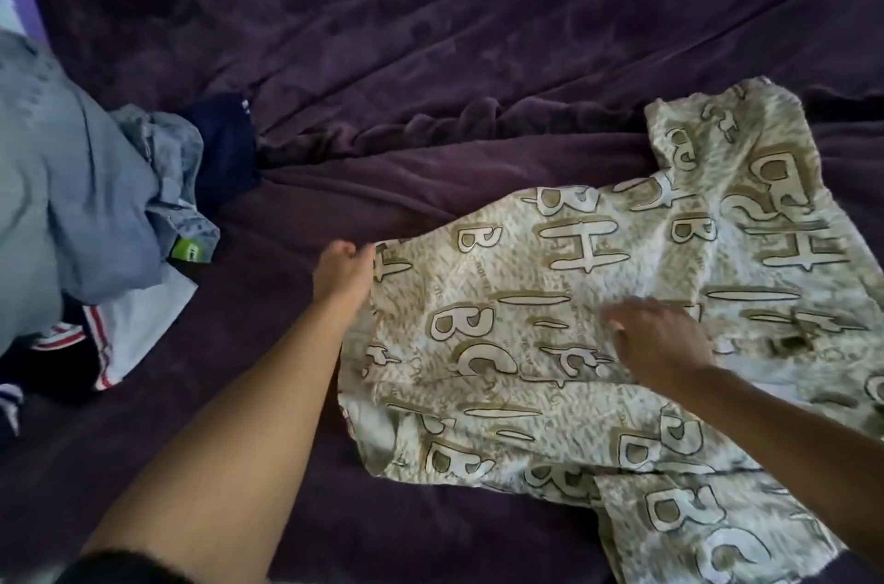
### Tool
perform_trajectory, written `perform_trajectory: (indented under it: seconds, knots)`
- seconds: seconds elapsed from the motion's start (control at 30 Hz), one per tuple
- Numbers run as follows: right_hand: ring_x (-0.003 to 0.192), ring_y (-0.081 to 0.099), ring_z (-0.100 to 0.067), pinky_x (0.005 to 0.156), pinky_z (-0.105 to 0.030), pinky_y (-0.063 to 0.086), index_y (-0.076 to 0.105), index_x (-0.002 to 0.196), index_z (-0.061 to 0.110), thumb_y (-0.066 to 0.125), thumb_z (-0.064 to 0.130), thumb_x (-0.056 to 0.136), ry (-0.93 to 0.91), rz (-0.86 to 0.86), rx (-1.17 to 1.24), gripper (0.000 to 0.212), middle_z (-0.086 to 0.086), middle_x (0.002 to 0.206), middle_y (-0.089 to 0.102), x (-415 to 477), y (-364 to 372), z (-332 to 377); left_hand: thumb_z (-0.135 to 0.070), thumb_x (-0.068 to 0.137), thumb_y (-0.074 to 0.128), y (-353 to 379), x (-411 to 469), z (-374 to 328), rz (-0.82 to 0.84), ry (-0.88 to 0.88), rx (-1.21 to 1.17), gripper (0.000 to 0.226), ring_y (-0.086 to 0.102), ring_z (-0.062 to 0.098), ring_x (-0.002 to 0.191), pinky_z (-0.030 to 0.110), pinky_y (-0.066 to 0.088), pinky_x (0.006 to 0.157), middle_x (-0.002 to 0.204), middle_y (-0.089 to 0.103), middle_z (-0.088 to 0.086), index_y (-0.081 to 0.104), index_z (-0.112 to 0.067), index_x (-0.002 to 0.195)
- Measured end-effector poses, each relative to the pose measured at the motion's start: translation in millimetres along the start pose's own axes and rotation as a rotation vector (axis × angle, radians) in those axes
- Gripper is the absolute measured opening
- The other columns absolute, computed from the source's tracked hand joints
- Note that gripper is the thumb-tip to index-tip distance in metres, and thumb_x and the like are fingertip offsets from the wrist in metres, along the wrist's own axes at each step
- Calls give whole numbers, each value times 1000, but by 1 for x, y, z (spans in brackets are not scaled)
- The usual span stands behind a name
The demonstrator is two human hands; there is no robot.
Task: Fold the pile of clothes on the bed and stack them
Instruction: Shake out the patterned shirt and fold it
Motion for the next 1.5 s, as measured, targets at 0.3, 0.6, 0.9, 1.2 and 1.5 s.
perform_trajectory:
  seconds: [0.3,0.6,0.9,1.2,1.5]
  knots:
    - [120,48,-21,90,-35,44,56,129,32,53,29,91,60,177,81,38,1,127,53,31,40,47,7,83,58,20,37,-77,146,-219,-648,20,63,17,53,25,51,49,57,64,6,61,-12,76]
    - [107,54,-20,81,-31,45,63,105,21,55,31,92,101,206,132,19,1,113,57,51,39,38,-37,89,55,-2,65,-114,70,-9,-292,38,67,33,91,42,55,82,103,68,14,62,-10,114]
    - [101,51,-16,79,-31,46,57,109,23,57,35,91,83,142,105,21,2,113,55,56,43,40,-32,80,70,19,57,-126,-48,385,-119,34,49,17,54,36,47,60,55,51,4,58,-6,60]
    - [127,43,-26,100,-43,40,43,140,26,59,37,89,-8,109,85,55,-3,143,44,15,54,39,-78,69,55,27,5,-44,-47,208,9,79,59,28,106,39,47,82,118,62,7,45,-22,122]
    - [125,48,-25,93,-43,47,45,138,22,54,35,93,97,9,194,48,-2,139,50,-20,32,20,-36,81,67,19,-40,29,-88,102,325,30,56,35,106,45,46,90,110,64,14,64,-12,98]
Point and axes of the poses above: each hand's wrist, its own x-axis towards the middle knuckle, its own y-axis out of the palm, z = x × y, the point moved 5 cm from there along x, towards the middle knuckle
